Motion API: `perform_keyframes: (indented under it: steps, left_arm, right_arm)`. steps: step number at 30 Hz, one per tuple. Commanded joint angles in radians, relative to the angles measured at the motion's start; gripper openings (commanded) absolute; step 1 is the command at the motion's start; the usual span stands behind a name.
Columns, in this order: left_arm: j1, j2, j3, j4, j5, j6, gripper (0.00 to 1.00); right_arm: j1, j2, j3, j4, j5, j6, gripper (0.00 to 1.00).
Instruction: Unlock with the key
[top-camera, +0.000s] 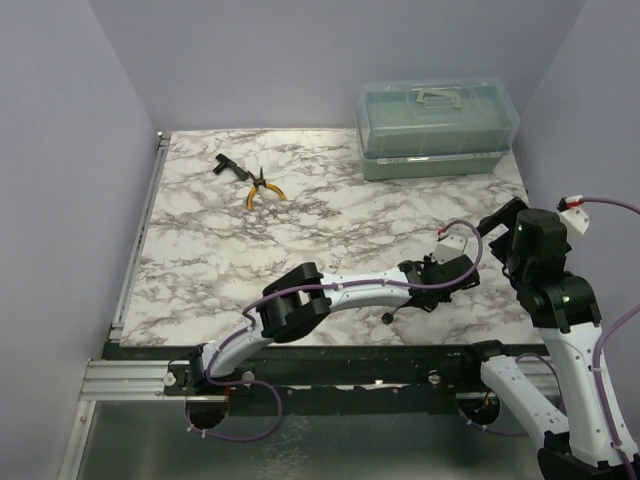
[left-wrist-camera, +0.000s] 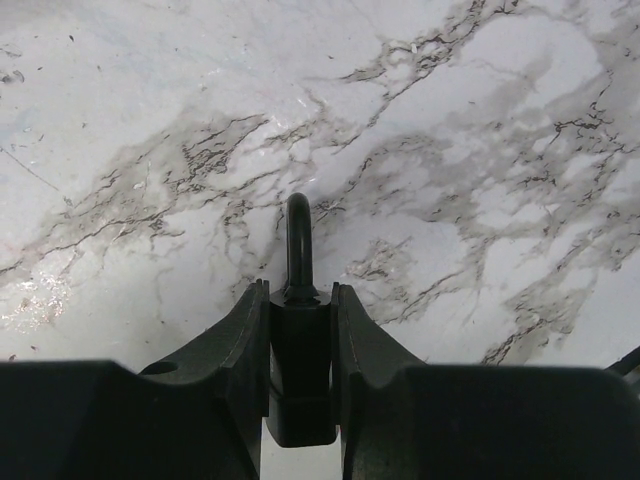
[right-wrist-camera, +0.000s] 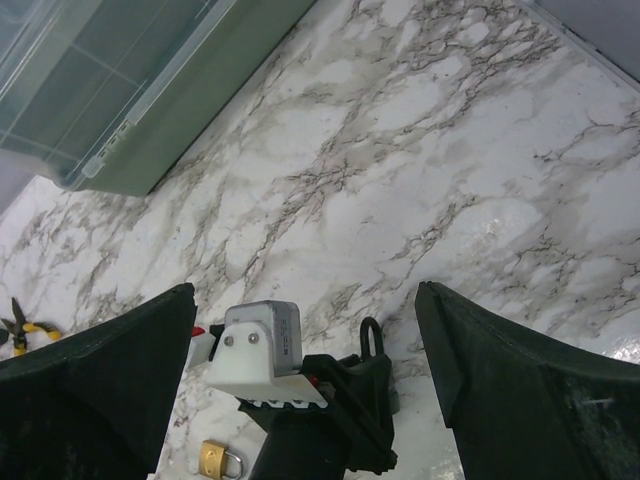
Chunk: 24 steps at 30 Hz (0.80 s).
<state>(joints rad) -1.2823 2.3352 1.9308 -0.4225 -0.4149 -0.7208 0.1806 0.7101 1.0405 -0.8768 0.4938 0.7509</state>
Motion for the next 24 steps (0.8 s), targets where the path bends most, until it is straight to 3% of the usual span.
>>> perform_keyframes:
  steps: [1,7,14,24]
  left_arm:
    - [-0.015,-0.014,0.009,-0.051,-0.06,0.044,0.0]
    - [-0.005,-0.203,-0.114,-0.055,-0.131,0.066,0.0]
    - [0.07,-0.492,-0.394,-0.055,-0.219,0.049,0.0]
    - [0.367,-0.759,-0.78,0.04,-0.164,0.081,0.0]
  right_arm:
    - [0.005,0.009,0.011,0.038,-0.021,-0.009,1.0]
    - [0.005,0.025,0.037,0.049,-0.018,-0.022,1.0]
    - [0.005,0.043,-0.006,0.11,-0.103,-0.03,1.0]
    - [0.005,0.075,-0.126,0.244,-0.403,-0.06,0.99]
